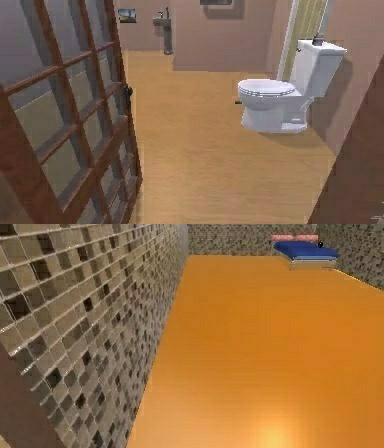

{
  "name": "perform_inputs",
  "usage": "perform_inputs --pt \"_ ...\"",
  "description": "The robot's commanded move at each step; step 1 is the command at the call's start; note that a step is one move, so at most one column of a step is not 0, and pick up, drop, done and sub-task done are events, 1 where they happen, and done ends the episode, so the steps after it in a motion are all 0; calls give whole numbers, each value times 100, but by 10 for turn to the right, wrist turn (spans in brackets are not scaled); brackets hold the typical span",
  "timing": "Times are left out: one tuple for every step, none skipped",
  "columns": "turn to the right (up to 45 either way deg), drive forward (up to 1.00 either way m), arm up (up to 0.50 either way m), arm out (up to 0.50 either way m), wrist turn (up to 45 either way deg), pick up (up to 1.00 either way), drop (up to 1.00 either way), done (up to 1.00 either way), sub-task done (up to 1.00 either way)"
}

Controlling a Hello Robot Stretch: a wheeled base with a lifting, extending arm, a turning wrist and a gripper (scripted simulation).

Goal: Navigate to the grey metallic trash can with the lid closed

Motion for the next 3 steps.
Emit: perform_inputs --pt "0 75 0 0 0 0 0 0 0" --pt "-90 0 0 0 0 0 0 0 0" --pt "0 100 0 0 0 0 0 0 0"
